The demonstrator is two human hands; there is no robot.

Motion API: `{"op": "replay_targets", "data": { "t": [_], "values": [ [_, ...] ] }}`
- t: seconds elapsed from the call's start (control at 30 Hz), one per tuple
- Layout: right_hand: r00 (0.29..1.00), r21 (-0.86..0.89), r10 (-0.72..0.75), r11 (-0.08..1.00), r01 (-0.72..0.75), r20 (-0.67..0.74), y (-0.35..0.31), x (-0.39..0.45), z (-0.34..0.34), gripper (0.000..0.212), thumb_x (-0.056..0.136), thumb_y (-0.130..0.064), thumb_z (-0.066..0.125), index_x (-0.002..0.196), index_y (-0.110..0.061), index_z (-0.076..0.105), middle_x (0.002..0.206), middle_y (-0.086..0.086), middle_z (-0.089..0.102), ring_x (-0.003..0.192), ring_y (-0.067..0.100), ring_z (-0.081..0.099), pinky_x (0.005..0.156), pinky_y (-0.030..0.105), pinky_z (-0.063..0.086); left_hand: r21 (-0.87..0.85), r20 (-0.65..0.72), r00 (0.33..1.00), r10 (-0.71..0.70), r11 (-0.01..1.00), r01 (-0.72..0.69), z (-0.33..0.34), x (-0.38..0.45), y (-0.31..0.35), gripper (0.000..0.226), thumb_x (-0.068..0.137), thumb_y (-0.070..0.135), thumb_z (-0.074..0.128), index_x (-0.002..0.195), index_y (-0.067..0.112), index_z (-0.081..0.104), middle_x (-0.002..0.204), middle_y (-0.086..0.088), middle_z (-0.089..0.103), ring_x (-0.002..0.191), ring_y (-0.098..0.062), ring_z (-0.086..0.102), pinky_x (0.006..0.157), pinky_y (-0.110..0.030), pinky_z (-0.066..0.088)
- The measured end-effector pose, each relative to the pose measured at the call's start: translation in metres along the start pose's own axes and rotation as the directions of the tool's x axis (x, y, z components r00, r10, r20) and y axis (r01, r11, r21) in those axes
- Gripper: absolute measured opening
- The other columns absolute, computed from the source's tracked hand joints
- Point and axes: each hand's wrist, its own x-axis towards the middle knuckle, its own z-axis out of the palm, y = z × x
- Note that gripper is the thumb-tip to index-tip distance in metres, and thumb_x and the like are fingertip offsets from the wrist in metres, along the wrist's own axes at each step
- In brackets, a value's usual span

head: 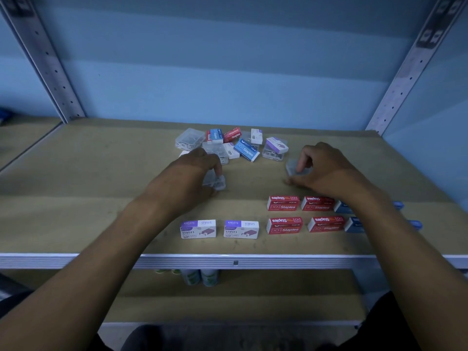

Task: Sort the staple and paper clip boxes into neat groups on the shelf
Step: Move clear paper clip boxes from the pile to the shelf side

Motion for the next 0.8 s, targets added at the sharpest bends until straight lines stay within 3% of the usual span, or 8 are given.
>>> {"op": "replay_targets", "data": {
  "t": [0.1, 0.23, 0.43, 0.57, 0.7, 0.8],
  "values": [
    [1.0, 0.073, -0.005, 0.997, 0.006, -0.017, 0.002, -0.002, -0.002, 0.029, 0.071, -0.035, 0.085, 0.085, -0.026, 0.061, 0.099, 0.0, 0.06, 0.084, 0.01, 0.056, 0.061, 0.024, 0.039, -0.005, -0.042, 0.999, -0.004, 1.0, 0.004, 0.001, 0.002, 0.002, 0.032, 0.08, 0.032, 0.074, 0.11, 0.026, 0.063, 0.115, 0.002, 0.063, 0.102, -0.021, 0.057, 0.074, -0.024, 0.036],
    [0.999, 0.271, 0.034, 0.962, -0.028, -0.017, -0.002, -0.009, -0.01, 0.028, 0.079, -0.032, 0.077, 0.102, -0.03, 0.061, 0.098, -0.009, 0.064, 0.088, 0.007, 0.061, 0.063, 0.024, 0.042, -0.087, -0.061, 0.998, 0.007, 0.996, -0.012, 0.003, 0.005, 0.006, 0.025, 0.085, 0.03, 0.068, 0.109, 0.027, 0.063, 0.108, 0.006, 0.068, 0.098, -0.018, 0.061, 0.076, -0.026, 0.044],
    [1.0, 0.474, 0.026, 0.88, -0.031, 0.017, -0.008, -0.011, -0.01, 0.023, 0.087, -0.021, 0.065, 0.108, -0.031, 0.062, 0.093, -0.011, 0.073, 0.09, 0.007, 0.066, 0.07, 0.029, 0.046, -0.208, -0.017, 0.997, -0.08, 0.975, 0.075, 0.005, 0.007, 0.008, 0.024, 0.095, 0.031, 0.054, 0.118, 0.031, 0.062, 0.116, 0.005, 0.068, 0.1, -0.012, 0.06, 0.079, -0.023, 0.041],
    [0.999, 0.459, -0.008, 0.888, -0.018, 0.054, -0.006, -0.008, -0.006, 0.023, 0.09, -0.021, 0.062, 0.11, -0.034, 0.063, 0.091, -0.016, 0.076, 0.096, 0.004, 0.07, 0.081, 0.032, 0.053, -0.244, 0.033, 0.995, -0.093, 0.965, 0.098, 0.005, 0.01, 0.006, 0.026, 0.099, 0.034, 0.048, 0.121, 0.033, 0.061, 0.123, 0.008, 0.066, 0.099, -0.008, 0.057, 0.077, -0.02, 0.039],
    [0.996, 0.45, -0.022, 0.893, -0.02, 0.086, -0.003, -0.007, -0.006, 0.02, 0.095, -0.025, 0.061, 0.112, -0.035, 0.064, 0.095, -0.017, 0.077, 0.096, 0.003, 0.07, 0.076, 0.03, 0.052, -0.282, 0.071, 0.994, -0.087, 0.954, 0.104, 0.004, 0.013, 0.005, 0.028, 0.101, 0.039, 0.045, 0.124, 0.036, 0.061, 0.122, 0.017, 0.062, 0.102, -0.003, 0.052, 0.075, -0.003, 0.034],
    [0.995, 0.437, -0.028, 0.899, -0.018, 0.098, -0.001, -0.007, -0.007, 0.018, 0.097, -0.029, 0.06, 0.113, -0.036, 0.066, 0.101, -0.017, 0.076, 0.097, 0.0, 0.069, 0.074, 0.027, 0.049, -0.323, 0.049, 0.991, -0.122, 0.937, 0.131, 0.003, 0.013, 0.004, 0.03, 0.1, 0.044, 0.043, 0.121, 0.036, 0.063, 0.114, 0.021, 0.06, 0.099, -0.004, 0.052, 0.074, -0.001, 0.032]
  ]
}}
